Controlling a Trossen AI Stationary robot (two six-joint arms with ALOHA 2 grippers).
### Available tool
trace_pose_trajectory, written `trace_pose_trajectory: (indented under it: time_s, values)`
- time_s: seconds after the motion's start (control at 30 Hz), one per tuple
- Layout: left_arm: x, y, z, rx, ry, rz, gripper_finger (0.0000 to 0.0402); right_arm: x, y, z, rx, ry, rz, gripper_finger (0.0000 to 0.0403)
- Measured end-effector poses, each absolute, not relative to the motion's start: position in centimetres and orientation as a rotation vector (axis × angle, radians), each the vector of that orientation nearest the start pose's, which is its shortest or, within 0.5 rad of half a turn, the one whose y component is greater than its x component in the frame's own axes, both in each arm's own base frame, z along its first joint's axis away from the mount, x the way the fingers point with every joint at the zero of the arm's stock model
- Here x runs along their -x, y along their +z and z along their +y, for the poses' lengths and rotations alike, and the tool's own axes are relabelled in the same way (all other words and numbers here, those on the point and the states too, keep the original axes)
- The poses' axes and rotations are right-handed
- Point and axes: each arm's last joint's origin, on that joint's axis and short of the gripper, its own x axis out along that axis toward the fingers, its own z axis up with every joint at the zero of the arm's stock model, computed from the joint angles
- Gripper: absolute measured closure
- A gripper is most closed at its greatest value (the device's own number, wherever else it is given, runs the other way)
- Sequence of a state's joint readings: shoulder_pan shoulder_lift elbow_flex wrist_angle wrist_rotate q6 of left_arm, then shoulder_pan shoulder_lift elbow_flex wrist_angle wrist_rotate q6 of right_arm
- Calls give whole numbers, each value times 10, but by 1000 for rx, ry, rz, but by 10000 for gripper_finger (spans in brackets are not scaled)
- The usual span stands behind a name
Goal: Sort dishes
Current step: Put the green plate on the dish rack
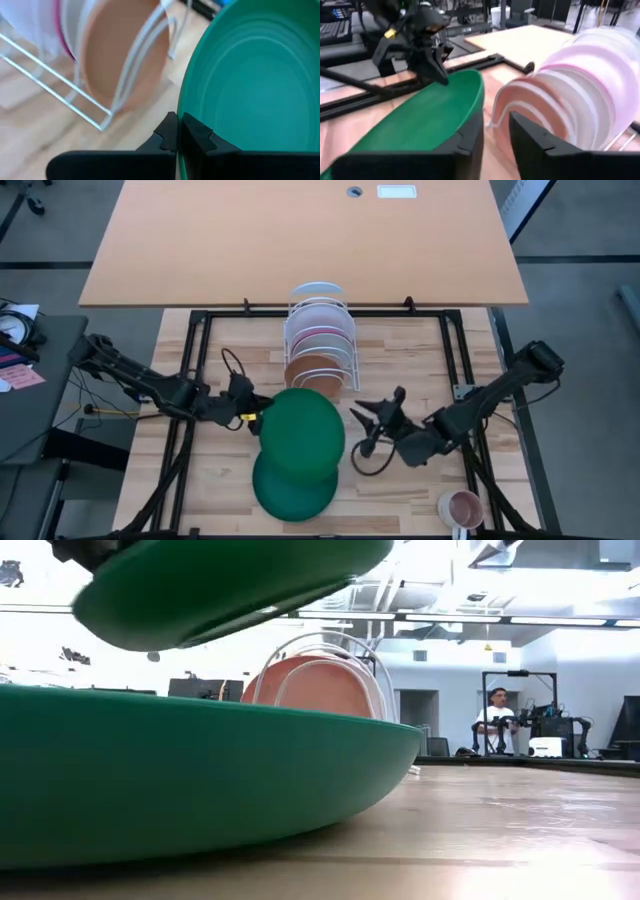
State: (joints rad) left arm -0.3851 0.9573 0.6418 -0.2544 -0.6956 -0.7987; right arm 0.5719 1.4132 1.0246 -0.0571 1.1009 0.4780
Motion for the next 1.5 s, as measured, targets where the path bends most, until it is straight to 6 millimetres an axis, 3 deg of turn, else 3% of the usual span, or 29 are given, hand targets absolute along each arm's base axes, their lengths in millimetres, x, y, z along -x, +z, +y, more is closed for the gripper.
trace_pose_trajectory:
  time_s: [0.13,0.27,0.37,0.53,0.8,1.13,1.3,1.5]
  values:
    - [-182,260,-49,430,575,242,401,-272,311,126,-85,-597,110,203]
    - [-178,276,-41,368,660,156,401,-287,345,104,26,-672,76,144]
    - [-176,299,-36,293,714,99,401,-301,366,93,160,-714,100,122]
    - [-173,337,-32,160,810,48,401,-319,387,93,323,-764,142,117]
    - [-168,361,-31,46,854,51,401,-332,370,114,436,-864,232,117]
    - [-173,360,-38,16,824,60,401,-339,366,98,355,-976,216,124]
    - [-181,360,-43,-5,812,60,401,-342,364,92,342,-947,214,168]
    - [-191,357,-50,-27,797,64,401,-342,359,88,354,-948,245,268]
